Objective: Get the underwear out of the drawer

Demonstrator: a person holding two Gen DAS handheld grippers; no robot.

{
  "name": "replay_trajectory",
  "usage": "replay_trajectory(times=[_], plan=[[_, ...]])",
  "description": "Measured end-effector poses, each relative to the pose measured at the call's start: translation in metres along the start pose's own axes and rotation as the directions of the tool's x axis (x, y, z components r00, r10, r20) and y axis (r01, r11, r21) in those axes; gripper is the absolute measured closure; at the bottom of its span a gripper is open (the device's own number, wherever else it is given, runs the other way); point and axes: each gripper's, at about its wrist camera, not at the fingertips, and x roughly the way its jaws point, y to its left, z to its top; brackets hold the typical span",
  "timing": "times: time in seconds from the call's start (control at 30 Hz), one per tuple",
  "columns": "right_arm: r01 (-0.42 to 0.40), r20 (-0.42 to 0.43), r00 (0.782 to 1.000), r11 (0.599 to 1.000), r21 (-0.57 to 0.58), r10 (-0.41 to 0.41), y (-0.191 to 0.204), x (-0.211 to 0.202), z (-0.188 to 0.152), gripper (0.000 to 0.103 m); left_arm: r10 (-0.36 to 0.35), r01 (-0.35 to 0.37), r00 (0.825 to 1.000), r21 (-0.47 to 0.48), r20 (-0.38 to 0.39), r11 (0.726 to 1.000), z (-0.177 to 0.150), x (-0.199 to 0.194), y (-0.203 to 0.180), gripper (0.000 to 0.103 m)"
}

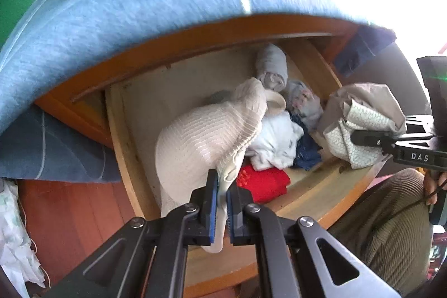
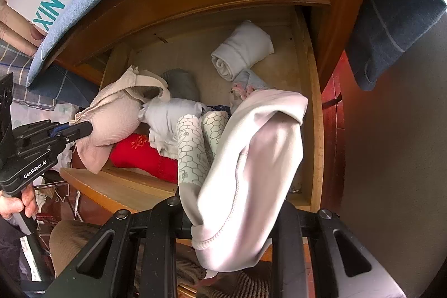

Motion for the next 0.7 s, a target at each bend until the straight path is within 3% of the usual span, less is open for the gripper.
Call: replay_trajectory(times=[0.07,0.17,0.23,0.3,0.4,0.63,0.7], plan=[[-0.001,0.0,1.0,1.0,-0.001,0.001,0.0,0.0,0.0,0.079,0.038,-0.039,0.999,0.009,0.01,0.999,0.0,0.004,-0.002,0.097],[-0.002,0.001,1.0,1.0,-0.001,0.002,0.0,-0.001,0.0,0.078,0.02,-0.02,1.0,-0.029,-0.002,0.999,0.001,0.014,0.001,0.093],[-0.007,0.001,1.0,1.0,0.003,0.007,-0.001,-0.001,0.0,0.078,0.037,-0.037,0.999,-0.037,-0.005,0.999,0.002,0.018,0.001,0.083],[-0.014,0.0,1.0,1.0,0.007,0.014,-0.002,-0.001,0.0,0.078,0.059,-0.06,0.998,-0.041,-0.019,0.997,0.004,0.025,0.002,0.063],[-0.02,-0.001,1.0,1.0,0.009,0.02,-0.002,-0.001,0.0,0.078,0.115,-0.116,0.993,-0.034,-0.029,0.993,0.005,0.034,0.002,0.055],[-0.033,-0.001,0.999,0.999,0.014,0.033,-0.004,-0.001,0.001,0.078,0.181,-0.184,0.976,-0.015,-0.12,0.983,0.011,0.067,0.001,0.05],[-0.033,-0.003,0.999,0.999,0.015,0.033,-0.004,-0.001,0.001,0.078,0.165,-0.169,0.981,-0.026,-0.106,0.985,0.01,0.07,0.001,0.051]])
